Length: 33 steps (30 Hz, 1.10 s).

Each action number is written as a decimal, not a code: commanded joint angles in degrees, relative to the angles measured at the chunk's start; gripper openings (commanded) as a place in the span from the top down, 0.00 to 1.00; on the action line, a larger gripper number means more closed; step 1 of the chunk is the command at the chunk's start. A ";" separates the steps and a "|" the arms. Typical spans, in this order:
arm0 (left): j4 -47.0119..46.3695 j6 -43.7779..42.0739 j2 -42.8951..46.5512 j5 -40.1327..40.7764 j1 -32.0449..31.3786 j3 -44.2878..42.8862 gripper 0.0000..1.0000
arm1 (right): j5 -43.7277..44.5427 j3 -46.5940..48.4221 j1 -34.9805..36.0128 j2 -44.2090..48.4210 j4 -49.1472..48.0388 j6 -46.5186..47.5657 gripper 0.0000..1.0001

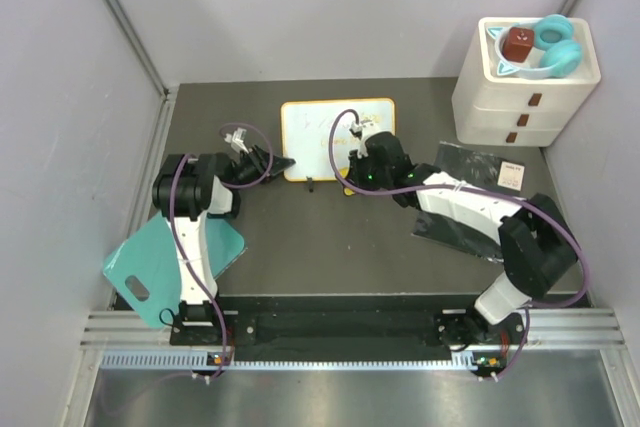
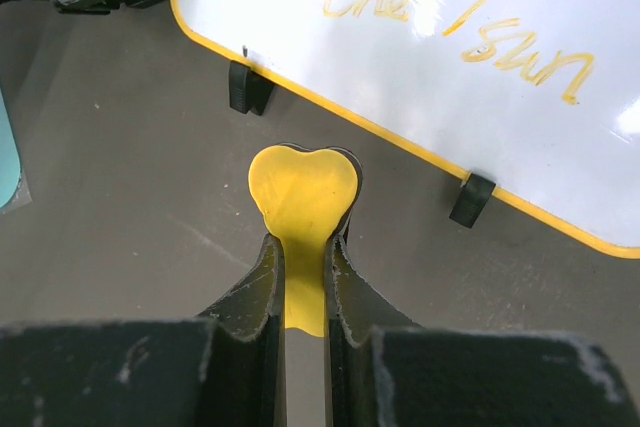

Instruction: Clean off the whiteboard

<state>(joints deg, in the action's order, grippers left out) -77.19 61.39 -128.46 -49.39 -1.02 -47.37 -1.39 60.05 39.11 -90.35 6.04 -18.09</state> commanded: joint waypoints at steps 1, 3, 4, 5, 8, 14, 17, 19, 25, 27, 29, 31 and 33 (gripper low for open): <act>-6.93 -4.43 -0.21 -1.77 -1.70 -0.70 0.58 | -0.37 2.61 -0.62 -1.06 -1.91 -0.11 1.00; -6.92 -4.78 0.49 -1.94 -1.97 -0.44 0.63 | -0.02 2.26 -0.62 -1.06 -1.82 -0.11 1.00; -6.92 -4.78 0.67 -2.03 -1.97 -0.44 0.67 | 0.42 2.09 -0.62 -1.06 -1.91 -0.02 1.00; -6.84 -4.61 0.93 -2.12 -1.97 -0.44 0.75 | 0.68 2.00 -0.62 -0.89 -1.74 -0.02 1.00; -6.22 -4.96 1.63 -2.21 -1.97 0.79 0.83 | 2.69 1.47 -0.62 -0.01 -1.74 -0.19 1.00; -7.62 -6.29 1.99 -1.06 -2.06 5.27 0.88 | 11.48 -3.89 -0.70 6.75 -5.69 -1.16 1.00; -11.04 -2.95 1.46 -0.97 -2.06 5.71 0.91 | 13.25 -3.10 -1.23 7.55 -5.17 -0.20 1.00; -12.11 -2.76 1.64 -0.28 -2.06 7.38 0.94 | 13.43 -2.84 -1.58 7.46 -5.08 0.07 1.00; -20.00 0.22 -1.52 0.52 -2.15 11.60 0.96 | 12.56 -2.75 -2.90 5.45 -7.62 -0.46 1.00; -20.02 -0.21 -1.53 0.78 -2.15 12.65 0.96 | 12.20 -2.13 -3.43 4.22 -7.54 -0.55 1.00; -19.84 -1.00 -0.91 0.61 -2.15 13.01 0.96 | 12.46 -1.17 -3.60 2.64 -7.45 -0.37 1.00; -18.27 -1.96 0.31 0.17 -2.15 12.66 0.96 | 12.72 -0.82 -3.78 1.84 -8.15 -0.20 1.00; -14.67 -4.25 1.37 -0.01 -2.15 12.48 0.96 | 12.64 -0.90 -3.87 0.79 -9.38 0.51 1.00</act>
<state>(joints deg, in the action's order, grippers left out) -86.83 61.45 -126.54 -47.00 -3.31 -37.45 10.52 56.38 35.83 -87.92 0.62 -18.48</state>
